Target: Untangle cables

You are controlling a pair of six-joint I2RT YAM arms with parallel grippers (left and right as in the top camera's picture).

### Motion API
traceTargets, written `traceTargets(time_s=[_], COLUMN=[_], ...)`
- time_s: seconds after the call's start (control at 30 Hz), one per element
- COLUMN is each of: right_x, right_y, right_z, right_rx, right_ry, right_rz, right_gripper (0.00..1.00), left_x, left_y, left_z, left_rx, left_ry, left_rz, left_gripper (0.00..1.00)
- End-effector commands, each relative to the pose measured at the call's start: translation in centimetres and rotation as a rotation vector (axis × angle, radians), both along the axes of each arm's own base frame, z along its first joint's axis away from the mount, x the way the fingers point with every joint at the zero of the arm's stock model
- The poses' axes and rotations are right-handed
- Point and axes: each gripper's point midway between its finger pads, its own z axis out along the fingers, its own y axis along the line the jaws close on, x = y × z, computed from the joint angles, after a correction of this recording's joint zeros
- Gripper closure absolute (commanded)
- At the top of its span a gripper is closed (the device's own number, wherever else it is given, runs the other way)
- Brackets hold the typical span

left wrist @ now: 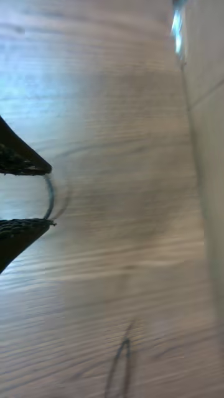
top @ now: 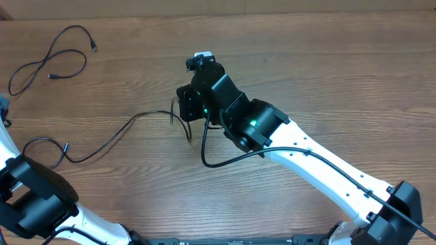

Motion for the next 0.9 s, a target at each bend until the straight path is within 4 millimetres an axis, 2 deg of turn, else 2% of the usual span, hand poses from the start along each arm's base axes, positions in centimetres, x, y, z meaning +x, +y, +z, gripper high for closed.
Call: traceTargets(time_s=[0.0,0.03,0.07,0.2,0.27,0.3,0.37,0.4,0.43,0.47,0.5,0.53,0.6,0.63,0.73,0.87], right_x=[0.0,0.1,0.1,0.6,1.1,1.3,1.6,1.8,1.9,1.9,1.9,1.7,1.5,1.5,1.6,2.0], right_y=[0.5,0.5,0.5,-0.1,-0.7,-1.3,-2.6,-3.6,-4.4,-5.3,-6.8,-8.4,-10.3,-11.5,-14.4,-18.6], right_z=[0.8,0.8,0.8,0.9,1.1,1.3,1.9,2.2,2.5,2.8,3.1,3.3,3.4,3.4,3.1,2.3], right_rx=[0.011,0.012,0.012,0.007,0.008,0.007,0.011,0.019,0.021,0.023,0.018,0.004,-0.014,-0.026,-0.050,-0.025], right_ry=[-0.020,-0.022,-0.022,-0.029,-0.030,-0.029,-0.020,-0.006,0.003,0.014,0.030,0.047,0.066,0.080,0.114,0.219], right_rz=[0.014,0.014,0.014,0.003,-0.011,-0.024,-0.053,-0.080,-0.097,-0.117,-0.146,-0.170,-0.200,-0.223,-0.281,-0.404], right_gripper=[0.96,0.96,0.96,0.95,0.81,0.69,0.47,0.34,0.23,0.16,0.03,0.00,0.00,0.00,0.00,0.00], left_x=[3.9,5.3,5.6,7.5,7.8,8.1,8.1,8.0,7.8,7.5,7.4,7.0,6.7,6.3,5.2,3.7], left_y=[-2.8,-4.1,-4.6,-8.3,-10.2,-12.3,-14.9,-16.2,-18.3,-20.1,-22.2,-25.6,-29.5,-32.4,-37.7,-42.4], left_z=[-0.3,0.6,1.1,5.2,7.1,8.8,10.5,11.0,11.6,11.7,11.6,11.0,10.3,9.9,8.9,6.7], left_rx=[-0.159,-0.193,-0.201,-0.275,-0.308,-0.336,-0.365,-0.377,-0.399,-0.423,-0.450,-0.506,-0.568,-0.607,-0.660,-0.606], left_ry=[-0.102,-0.166,-0.193,-0.394,-0.467,-0.524,-0.566,-0.572,-0.571,-0.555,-0.533,-0.481,-0.419,-0.374,-0.267,-0.034], left_rz=[-0.300,-0.409,-0.434,-0.568,-0.631,-0.719,-0.821,-0.870,-0.939,-0.996,-1.062,-1.158,-1.265,-1.350,-1.489,-1.545], left_gripper=[0.84,0.88,0.88,0.83,0.82,0.80,0.76,0.69,0.57,0.47,0.34,0.22,0.19,0.19,0.18,0.16])
